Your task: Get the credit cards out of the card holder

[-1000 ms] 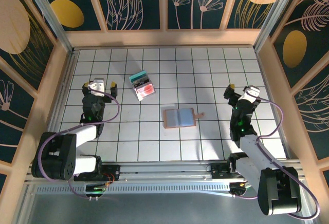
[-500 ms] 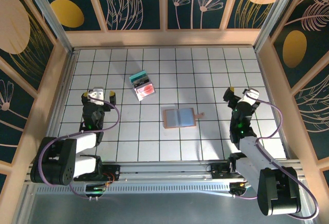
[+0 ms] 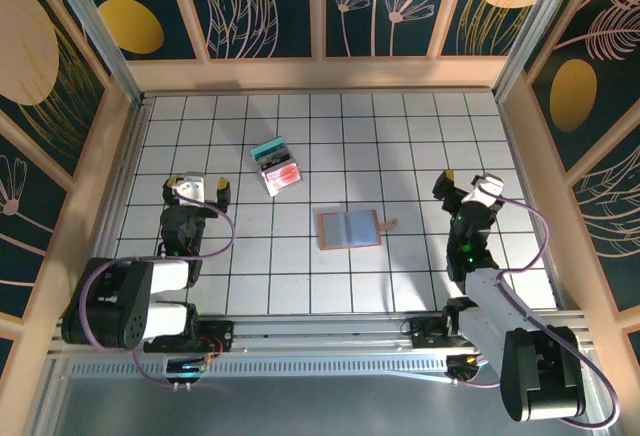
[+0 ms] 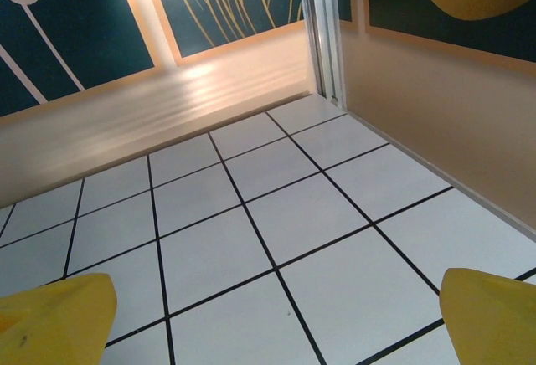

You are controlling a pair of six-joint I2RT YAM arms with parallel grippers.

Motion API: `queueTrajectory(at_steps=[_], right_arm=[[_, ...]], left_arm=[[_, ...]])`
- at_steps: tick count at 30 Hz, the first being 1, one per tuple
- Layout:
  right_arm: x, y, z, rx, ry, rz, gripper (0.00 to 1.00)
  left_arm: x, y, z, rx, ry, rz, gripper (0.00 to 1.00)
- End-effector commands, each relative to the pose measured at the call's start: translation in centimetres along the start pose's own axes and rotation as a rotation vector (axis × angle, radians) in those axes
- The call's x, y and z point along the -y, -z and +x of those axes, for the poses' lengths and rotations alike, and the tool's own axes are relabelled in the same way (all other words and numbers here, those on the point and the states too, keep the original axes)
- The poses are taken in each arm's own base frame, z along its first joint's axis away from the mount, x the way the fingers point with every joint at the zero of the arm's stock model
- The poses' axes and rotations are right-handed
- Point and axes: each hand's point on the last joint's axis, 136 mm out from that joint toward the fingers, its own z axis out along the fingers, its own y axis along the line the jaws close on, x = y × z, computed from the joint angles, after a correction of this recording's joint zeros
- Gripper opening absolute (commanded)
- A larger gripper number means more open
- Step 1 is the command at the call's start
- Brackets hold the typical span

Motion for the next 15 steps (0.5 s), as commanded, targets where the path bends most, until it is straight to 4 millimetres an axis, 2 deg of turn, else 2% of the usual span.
queueTrajectory(at_steps=[1,9,12,15], right_arm=[[0.0,0.1,-1.0,0.043,-0.031,-0.011,0.99],[0.2,0.6,-1.1,0.08,-0.065,-0.022,0.99],[0.1,0.6,-1.0,0.088,-0.077,-0.027,0.99],[0.1,0.4,-1.1,0.093,-0.075,-0.027,0.99]], left_arm=[[0.4,-0.8,-1.5,0.059,0.016,0.027,0.99],[-1.9,-1.6,-1.0,0.032,0.063,-0.107,0.99],[-3.5,-1.4,-0.8,0.049,0.102,-0.204,0.99],[-3.9,-1.4,-0.6,0.04,0.111,-0.228,0.99]])
